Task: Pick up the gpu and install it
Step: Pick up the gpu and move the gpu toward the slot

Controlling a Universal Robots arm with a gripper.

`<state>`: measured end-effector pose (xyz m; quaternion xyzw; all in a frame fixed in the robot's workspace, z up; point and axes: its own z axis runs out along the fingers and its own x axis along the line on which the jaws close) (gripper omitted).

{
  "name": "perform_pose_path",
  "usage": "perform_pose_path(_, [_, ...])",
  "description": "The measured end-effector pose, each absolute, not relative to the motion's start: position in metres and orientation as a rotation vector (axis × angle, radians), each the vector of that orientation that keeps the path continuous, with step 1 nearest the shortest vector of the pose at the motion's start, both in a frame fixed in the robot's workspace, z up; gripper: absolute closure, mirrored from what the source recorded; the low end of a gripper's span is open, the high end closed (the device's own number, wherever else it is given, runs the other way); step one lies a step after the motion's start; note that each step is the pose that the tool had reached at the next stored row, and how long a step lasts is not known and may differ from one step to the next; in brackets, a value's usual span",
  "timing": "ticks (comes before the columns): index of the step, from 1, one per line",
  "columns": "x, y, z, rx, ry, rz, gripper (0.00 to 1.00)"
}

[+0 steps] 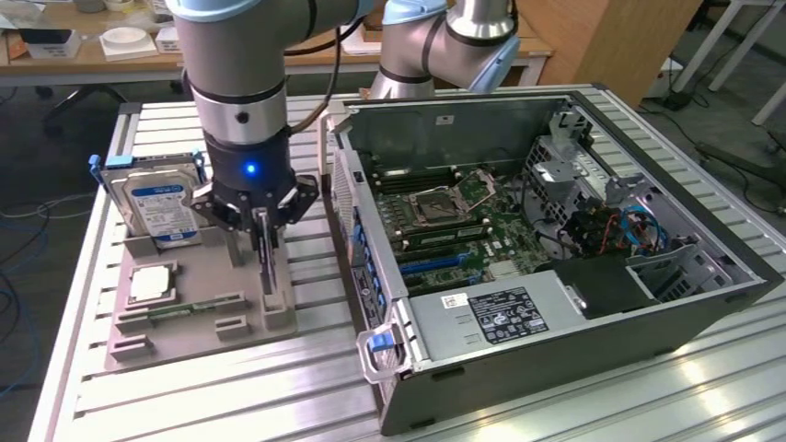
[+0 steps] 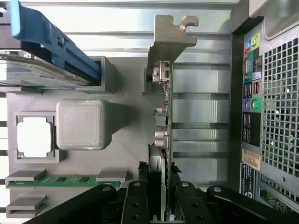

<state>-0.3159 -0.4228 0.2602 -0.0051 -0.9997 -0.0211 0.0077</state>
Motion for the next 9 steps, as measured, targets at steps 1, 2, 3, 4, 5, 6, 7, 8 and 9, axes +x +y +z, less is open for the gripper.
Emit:
perform_pose_path(1, [-0.316, -0.4228, 0.2609, -0.016, -3.126, -0.066, 0.73])
perform_pose_path(2, [-0.316, -0.4228, 0.2615, -0.016, -3.126, -0.066, 0.73])
perform_pose_path(3, [-0.3159, -0.4229, 0.262, -0.016, -3.126, -0.066, 0.73])
perform_pose_path(4, [-0.3159, -0.4229, 0.2627, -0.016, -3.126, -0.066, 0.73])
perform_pose_path(5, [-0.3159, -0.4229, 0.2636, -0.016, -3.126, -0.066, 0.73])
perform_pose_path(6, [-0.3159, -0.423, 0.2645, -0.016, -3.126, -0.066, 0.73])
perform_pose_path(7, [-0.316, -0.423, 0.2653, -0.016, -3.126, -0.066, 0.73])
perform_pose_path(8, [-0.316, -0.4231, 0.2661, -0.016, -3.126, -0.066, 0.73])
perform_pose_path(9, [-0.316, -0.4231, 0.2672, -0.016, -3.126, -0.066, 0.73])
